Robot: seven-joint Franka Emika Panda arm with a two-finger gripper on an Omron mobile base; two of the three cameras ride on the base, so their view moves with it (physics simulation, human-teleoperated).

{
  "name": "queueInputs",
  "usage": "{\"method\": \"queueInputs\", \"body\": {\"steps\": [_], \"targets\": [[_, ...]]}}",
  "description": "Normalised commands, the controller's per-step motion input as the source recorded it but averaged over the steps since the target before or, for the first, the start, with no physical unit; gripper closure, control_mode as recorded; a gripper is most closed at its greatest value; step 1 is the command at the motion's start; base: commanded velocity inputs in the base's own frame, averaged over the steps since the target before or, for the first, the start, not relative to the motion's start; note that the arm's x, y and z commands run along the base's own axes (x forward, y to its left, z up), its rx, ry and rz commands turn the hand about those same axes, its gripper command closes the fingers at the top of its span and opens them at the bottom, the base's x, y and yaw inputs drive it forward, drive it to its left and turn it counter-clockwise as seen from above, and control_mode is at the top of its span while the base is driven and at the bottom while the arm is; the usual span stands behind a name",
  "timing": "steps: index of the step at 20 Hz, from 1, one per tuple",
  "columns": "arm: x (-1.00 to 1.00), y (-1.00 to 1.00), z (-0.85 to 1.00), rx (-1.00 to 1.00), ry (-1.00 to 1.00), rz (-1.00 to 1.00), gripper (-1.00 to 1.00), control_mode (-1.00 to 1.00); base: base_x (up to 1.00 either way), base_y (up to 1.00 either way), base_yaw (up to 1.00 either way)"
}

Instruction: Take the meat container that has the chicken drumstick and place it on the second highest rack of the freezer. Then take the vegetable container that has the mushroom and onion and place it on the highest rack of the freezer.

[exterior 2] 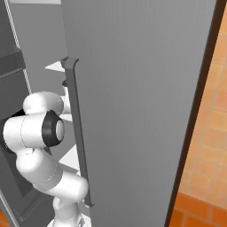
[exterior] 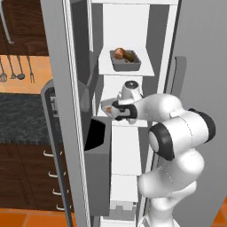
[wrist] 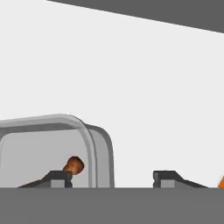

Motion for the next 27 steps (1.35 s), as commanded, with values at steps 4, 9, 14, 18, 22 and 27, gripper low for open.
{"method": "queueInputs", "body": {"steps": [4, 9, 14, 18, 22, 27], "targets": [[-0.88, 0.0, 0.28, 0.0, -0.21, -0.01, -1.0, -1.0, 0.0, 0.0, 0.0], [-1.0, 0.0, 0.9, 0.08, -0.17, 0.0, -1.0, -1.0, 0.0, 0.0, 0.0], [-1.0, 0.0, 0.98, 0.12, -0.02, 0.0, -1.0, -1.0, 0.0, 0.0, 0.0], [-1.0, 0.0, 0.54, 0.07, 0.02, 0.0, -1.0, -1.0, 0.0, 0.0, 0.0], [-1.0, 0.0, 0.25, 0.03, 0.11, 0.0, -1.0, -1.0, 0.0, 0.0, 0.0], [-1.0, 0.0, 0.25, 0.04, 0.17, 0.0, -1.0, -1.0, 0.0, 0.0, 0.0]]}}
